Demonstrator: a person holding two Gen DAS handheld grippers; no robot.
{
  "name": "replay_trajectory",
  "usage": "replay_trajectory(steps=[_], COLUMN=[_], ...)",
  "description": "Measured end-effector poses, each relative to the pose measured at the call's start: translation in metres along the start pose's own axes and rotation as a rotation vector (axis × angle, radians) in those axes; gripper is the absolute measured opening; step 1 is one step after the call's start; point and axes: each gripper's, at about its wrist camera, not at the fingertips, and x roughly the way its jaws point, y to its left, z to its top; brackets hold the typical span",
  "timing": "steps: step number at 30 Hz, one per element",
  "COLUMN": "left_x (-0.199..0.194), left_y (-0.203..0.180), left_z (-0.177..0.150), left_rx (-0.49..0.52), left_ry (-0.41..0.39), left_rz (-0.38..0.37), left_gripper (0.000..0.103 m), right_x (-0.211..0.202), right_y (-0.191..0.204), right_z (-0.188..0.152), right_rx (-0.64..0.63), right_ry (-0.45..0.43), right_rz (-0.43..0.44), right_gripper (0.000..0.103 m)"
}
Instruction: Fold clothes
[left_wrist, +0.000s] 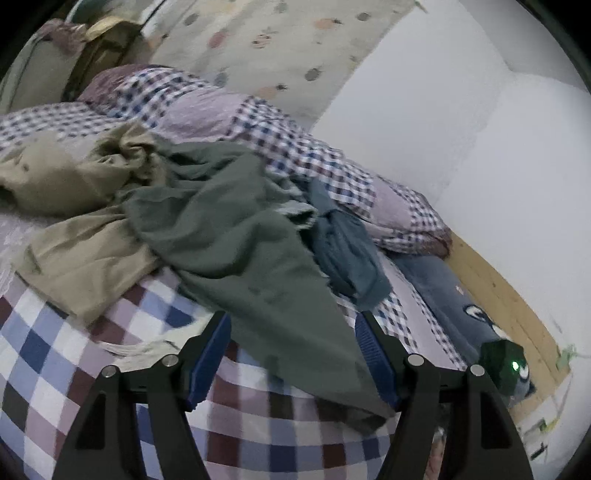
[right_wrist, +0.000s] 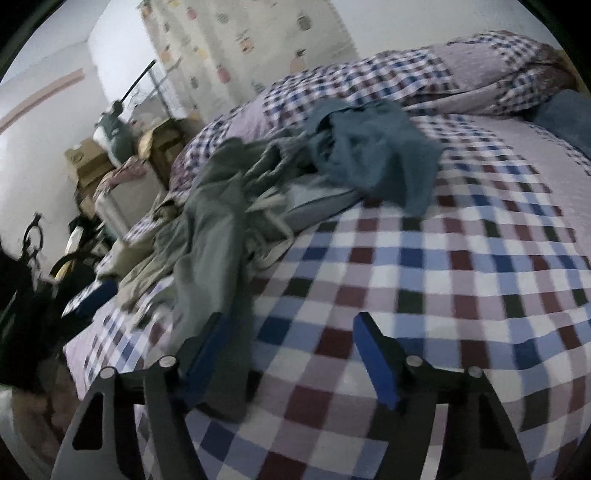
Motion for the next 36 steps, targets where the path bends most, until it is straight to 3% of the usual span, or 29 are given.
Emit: replay_trajectory(steps=[8,13,17,18,20,21,22,24,31,34,36], left_x=[0.023,0.050,0.061,0.062,0.063,0.063,0.064,0.065,0.073,0.080,0.085], left_y=[0.032,0.031,0.027,0.027,0.027,0.027,0.027,0.024,0.013,0.009,0.006], left_z=[0.005,-0.009,-0.016,-0.017,-0.020,-0.022,-0.024,-0.026,-0.027,-0.027,-0.028], left_rx=[-0.130,-0.180,-0.201,-0.214,-0.251,-0.272,-0.292,-0.301,-0.320,-0.327,-0.323], left_ry=[0.022,0.136,0.179,0.183,0.186,0.188,0.191,0.198,0.191,0.175,0.166], left_rz=[0.021,-0.034,-0.060,-0.064,-0.078,-0.087,-0.098,-0.111,-0.148,-0.119,-0.107], left_gripper=[0.077,0.078,0.078,0.078,0.078,0.078,0.078,0.078,0.078,0.078,0.078], right_x=[0.009,0.015,0.020,0.021,0.022,0.022,0.022,0.015,-0.012,-0.007,-0.002], right_y=[0.023,0.028,0.031,0.032,0.034,0.034,0.033,0.032,-0.001,-0.013,-0.018], right_z=[-0.010,-0.013,-0.015,-0.015,-0.015,-0.015,-0.014,-0.011,0.007,0.007,0.004], right_rx=[-0.068,-0.092,-0.115,-0.121,-0.139,-0.142,-0.144,-0.133,0.085,0.160,0.180], right_ry=[0.053,0.089,0.116,0.120,0.124,0.124,0.122,0.090,-0.022,-0.001,0.019], right_rz=[0.113,0.108,0.097,0.091,0.065,0.058,0.052,0.052,0.217,0.242,0.211], right_gripper=[0.066,0.066,0.066,0.064,0.037,0.014,0.010,0.007,0.006,0.006,0.009])
